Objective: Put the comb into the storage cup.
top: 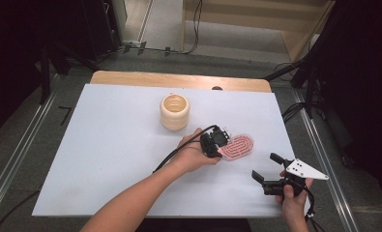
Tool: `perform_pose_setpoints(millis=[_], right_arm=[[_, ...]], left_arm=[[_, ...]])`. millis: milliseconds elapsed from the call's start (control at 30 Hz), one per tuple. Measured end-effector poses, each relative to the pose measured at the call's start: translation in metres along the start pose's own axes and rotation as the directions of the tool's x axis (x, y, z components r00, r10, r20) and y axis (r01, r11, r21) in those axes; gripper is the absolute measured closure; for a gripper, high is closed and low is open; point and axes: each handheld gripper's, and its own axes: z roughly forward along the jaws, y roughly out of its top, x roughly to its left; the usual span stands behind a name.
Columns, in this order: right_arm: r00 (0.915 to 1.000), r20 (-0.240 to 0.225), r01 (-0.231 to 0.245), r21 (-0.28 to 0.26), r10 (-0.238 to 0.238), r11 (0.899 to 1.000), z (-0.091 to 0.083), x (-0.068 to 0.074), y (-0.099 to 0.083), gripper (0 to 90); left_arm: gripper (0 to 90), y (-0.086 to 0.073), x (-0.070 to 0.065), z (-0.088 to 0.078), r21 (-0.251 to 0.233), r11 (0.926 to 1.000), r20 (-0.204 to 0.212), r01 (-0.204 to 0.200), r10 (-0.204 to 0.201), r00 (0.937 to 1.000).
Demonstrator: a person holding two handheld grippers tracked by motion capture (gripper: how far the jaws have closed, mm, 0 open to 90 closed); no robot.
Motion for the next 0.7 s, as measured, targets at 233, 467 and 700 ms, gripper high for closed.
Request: perform_pose_setpoints(millis=[233, 467, 700], right_arm=[[1.0000, 0.002, 0.002, -0.001, -0.002, 1.000, 0.000, 0.000, 0.000, 0.0], [1.0000, 0.001, -0.008, -0.004, 0.008, 1.000, 0.001, 0.000, 0.001, 0.0], [0.9993, 0.020, -0.030, -0.007, 0.030, 1.000, 0.001, 0.002, 0.006, 0.0]], left_arm=[[70.3, -0.003, 0.001, -0.006, -0.063, 0.9980, 0.007, 0.007, -0.007, 1.0000], [70.3, -0.007, -0.002, -0.017, -0.133, 0.9911, 0.012, 0.005, -0.004, 0.9999], [70.3, -0.015, -0.002, -0.028, -0.197, 0.9801, 0.009, 0.019, -0.017, 0.9998]])
